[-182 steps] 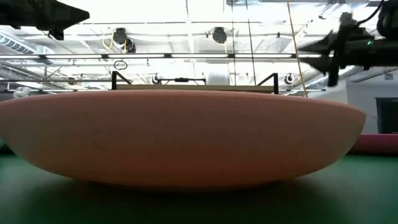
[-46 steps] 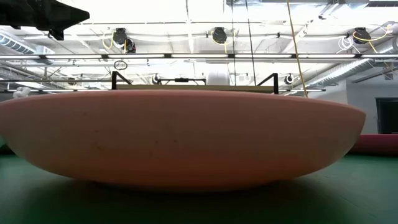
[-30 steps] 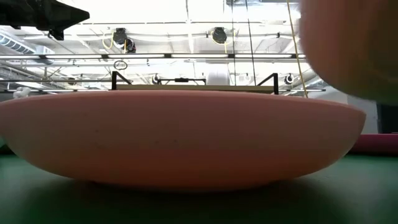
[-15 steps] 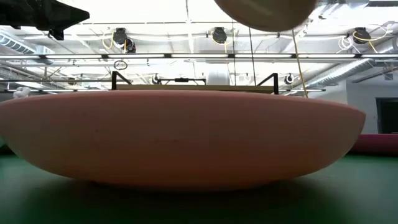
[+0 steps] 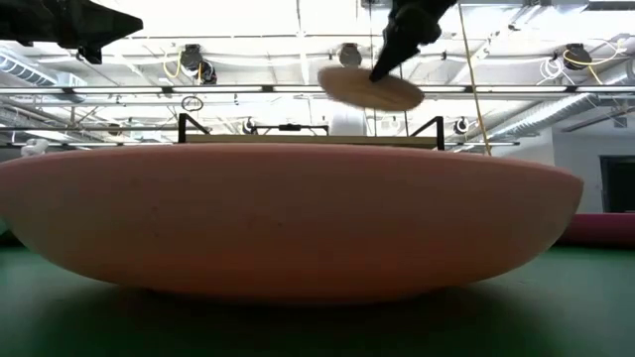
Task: Place and stack plates onto a shelf
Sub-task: Put the bottom light orange plate on the shelf
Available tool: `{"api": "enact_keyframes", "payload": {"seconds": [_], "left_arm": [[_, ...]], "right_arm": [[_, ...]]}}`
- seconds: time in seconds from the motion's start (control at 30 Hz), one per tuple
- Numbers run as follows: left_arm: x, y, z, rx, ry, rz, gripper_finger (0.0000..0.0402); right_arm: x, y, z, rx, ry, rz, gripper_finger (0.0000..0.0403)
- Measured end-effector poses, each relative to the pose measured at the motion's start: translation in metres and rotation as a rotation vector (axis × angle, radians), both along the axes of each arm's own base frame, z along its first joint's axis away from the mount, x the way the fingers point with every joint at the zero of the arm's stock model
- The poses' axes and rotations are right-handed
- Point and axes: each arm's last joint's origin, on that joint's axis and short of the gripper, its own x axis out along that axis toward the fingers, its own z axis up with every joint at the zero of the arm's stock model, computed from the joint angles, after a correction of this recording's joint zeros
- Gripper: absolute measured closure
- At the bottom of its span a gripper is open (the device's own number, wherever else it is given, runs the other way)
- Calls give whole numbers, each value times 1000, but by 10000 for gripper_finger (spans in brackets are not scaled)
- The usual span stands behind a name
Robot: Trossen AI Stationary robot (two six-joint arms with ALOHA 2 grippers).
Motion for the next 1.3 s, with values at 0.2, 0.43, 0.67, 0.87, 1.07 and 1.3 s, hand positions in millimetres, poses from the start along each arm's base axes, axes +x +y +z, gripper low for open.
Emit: {"api": "enact_keyframes", "payload": {"seconds": [0.2, 0.43, 0.67, 0.87, 1.07, 1.3], "left_arm": [[0, 0, 0, 0, 0, 0, 389], [0, 0, 0, 0, 0, 0, 389], [0, 0, 0, 0, 0, 0, 389], [0, 0, 0, 0, 0, 0, 389], [0, 0, 0, 0, 0, 0, 389], [0, 0, 0, 0, 0, 0, 389]], "right_arm": [[-3, -39, -23, 73, 18, -8, 403], [-1, -46, -63, 87, 9, 41, 402], [2, -45, -72, 92, -39, 80, 402], [2, -44, -70, 110, -60, 98, 402], [2, -43, -70, 125, -61, 112, 402], [1, -44, -71, 160, -73, 72, 401]]}}
